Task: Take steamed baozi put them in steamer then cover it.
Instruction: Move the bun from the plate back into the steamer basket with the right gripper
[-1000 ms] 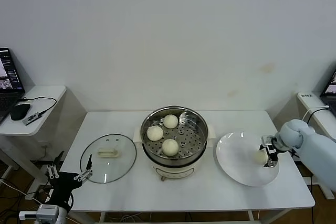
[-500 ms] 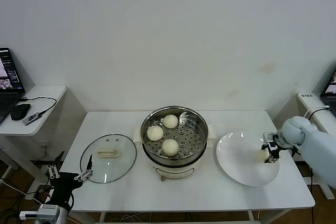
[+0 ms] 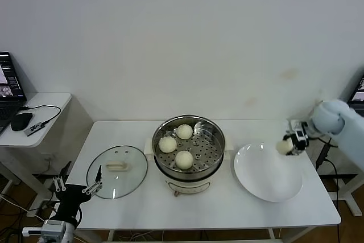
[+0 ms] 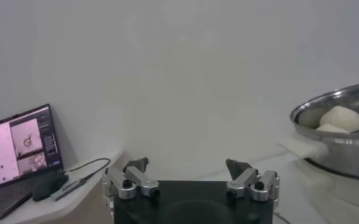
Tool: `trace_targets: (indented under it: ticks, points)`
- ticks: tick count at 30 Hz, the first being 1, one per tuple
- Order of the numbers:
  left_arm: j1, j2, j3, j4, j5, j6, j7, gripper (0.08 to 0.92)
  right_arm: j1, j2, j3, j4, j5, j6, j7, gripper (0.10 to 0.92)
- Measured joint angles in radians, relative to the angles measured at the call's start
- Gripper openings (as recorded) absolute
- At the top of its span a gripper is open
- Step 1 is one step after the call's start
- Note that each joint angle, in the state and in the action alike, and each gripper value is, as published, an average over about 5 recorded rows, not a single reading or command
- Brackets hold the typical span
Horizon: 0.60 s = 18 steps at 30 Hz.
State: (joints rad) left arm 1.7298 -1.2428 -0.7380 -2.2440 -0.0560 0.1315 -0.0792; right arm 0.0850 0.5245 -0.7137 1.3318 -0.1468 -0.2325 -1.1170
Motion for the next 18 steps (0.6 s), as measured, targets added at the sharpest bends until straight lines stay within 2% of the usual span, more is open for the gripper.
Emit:
trace_targets:
  ticks: [8, 18]
  points:
    - [-0.003, -0.003, 0.006, -0.008, 0.003, 0.001, -0.001, 0.823, 0.25, 0.033, -0.189, 0.122, 0.16, -0.091, 0.045, 0.602]
    - [-0.005, -0.007, 0.002, -0.006, 0.004, 0.002, -0.002, 0.823, 0.398, 0.164, -0.343, 0.23, 0.376, -0.259, 0.167, 0.611]
